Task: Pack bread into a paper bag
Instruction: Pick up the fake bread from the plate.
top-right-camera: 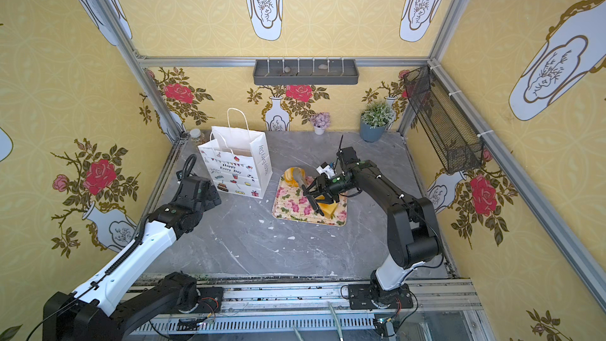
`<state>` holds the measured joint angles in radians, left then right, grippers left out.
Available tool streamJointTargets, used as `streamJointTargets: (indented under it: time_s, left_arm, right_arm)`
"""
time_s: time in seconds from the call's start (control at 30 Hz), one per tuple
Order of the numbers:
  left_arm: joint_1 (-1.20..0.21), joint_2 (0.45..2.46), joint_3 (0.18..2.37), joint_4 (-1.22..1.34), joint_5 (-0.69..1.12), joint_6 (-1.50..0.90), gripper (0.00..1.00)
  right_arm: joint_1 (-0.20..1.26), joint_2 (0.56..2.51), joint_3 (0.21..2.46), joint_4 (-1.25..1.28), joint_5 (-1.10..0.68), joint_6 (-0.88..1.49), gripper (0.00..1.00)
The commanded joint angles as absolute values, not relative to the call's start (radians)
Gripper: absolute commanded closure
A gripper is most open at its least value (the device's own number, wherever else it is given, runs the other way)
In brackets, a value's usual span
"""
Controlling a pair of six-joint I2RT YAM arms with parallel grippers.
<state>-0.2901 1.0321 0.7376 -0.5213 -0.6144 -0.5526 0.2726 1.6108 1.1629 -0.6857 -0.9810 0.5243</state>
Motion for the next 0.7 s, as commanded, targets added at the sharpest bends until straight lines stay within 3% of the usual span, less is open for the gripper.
streamJointTargets:
  time_s: [0.0, 0.67]
  left_arm:
    - [-0.29, 1.031, 0.732, -0.522, -0.631, -0.56, 0.01]
    - [-0.289, 1.034, 0.727, -0.522, -0.63, -0.563, 0.01]
  right_arm:
    - [0.273, 1.579, 1.167, -0.705, -1.001, 0.531, 0.56]
    - [0.315, 1.641, 1.074, -0.414, -1.021, 0.727, 0.54]
